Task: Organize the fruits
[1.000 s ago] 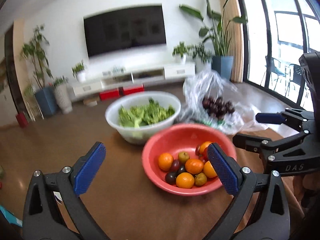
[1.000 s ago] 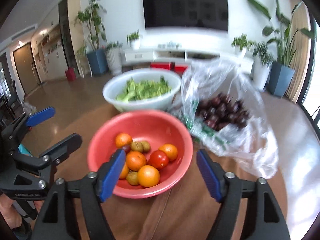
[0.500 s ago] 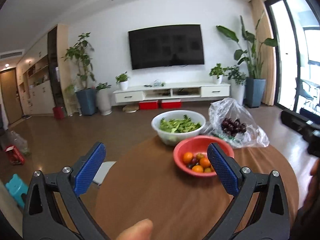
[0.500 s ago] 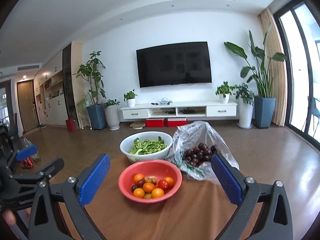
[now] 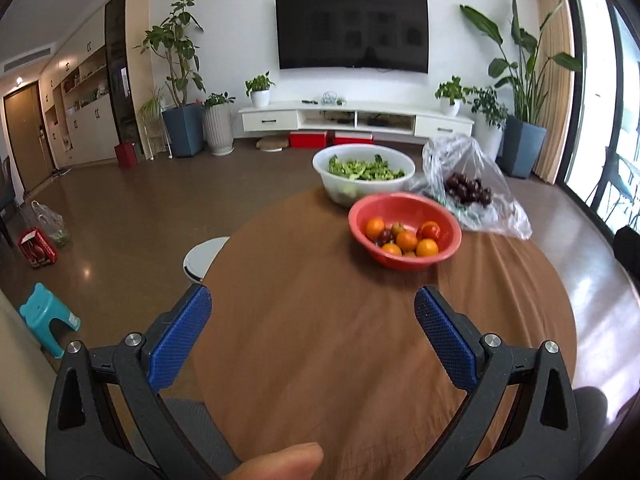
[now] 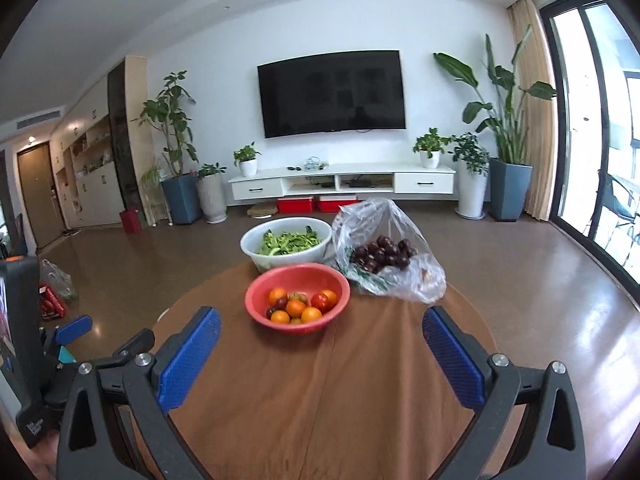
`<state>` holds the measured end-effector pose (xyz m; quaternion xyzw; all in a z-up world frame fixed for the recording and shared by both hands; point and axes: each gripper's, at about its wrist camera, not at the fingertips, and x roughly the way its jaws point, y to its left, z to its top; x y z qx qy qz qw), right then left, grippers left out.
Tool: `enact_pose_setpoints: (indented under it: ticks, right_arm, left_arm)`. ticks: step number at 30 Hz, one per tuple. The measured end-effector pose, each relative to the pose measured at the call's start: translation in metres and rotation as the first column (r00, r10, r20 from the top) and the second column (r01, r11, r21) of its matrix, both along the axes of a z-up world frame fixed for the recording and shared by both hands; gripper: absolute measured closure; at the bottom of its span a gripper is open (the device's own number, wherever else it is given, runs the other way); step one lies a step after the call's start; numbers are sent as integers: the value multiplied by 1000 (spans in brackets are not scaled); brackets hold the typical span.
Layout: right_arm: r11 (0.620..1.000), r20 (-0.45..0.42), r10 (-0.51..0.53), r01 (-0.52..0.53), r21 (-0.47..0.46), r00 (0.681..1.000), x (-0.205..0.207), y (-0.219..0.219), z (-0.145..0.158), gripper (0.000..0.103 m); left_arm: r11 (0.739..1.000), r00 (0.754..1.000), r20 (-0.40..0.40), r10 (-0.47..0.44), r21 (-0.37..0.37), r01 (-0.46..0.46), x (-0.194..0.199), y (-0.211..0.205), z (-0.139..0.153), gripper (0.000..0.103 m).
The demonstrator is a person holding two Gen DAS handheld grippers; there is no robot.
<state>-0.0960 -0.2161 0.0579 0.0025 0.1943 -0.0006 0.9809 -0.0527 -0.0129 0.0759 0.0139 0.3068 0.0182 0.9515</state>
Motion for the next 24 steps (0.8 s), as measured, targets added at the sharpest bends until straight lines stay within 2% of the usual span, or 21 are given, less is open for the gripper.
enact_pose_setpoints:
  ticks: [3, 8, 12, 17, 24]
  right_arm:
    - [1000, -44, -18, 19, 7, 999, 0, 0, -9, 0]
    - [997, -154, -25, 37, 74, 988, 3, -2, -16, 0]
    - [997, -175, -49, 57, 42, 983, -3, 3, -16, 0]
    - [998, -266, -51, 58, 18, 963, 2, 8, -25, 0]
    - [998, -309, -56, 56, -6, 949, 2, 14, -33, 0]
  left_arm:
    - [1000, 1000, -19, -11, 2, 11, -4, -5, -4, 0]
    - [999, 998, -58, -33, 0, 33, -7, -9, -7, 0]
    - [999, 995, -85, -45, -8, 45, -8, -12, -12, 0]
    - [998, 991, -119, -57, -12, 56, -10, -15, -21, 0]
    - [998, 987, -146, -62, -2, 62, -8, -19, -32, 0]
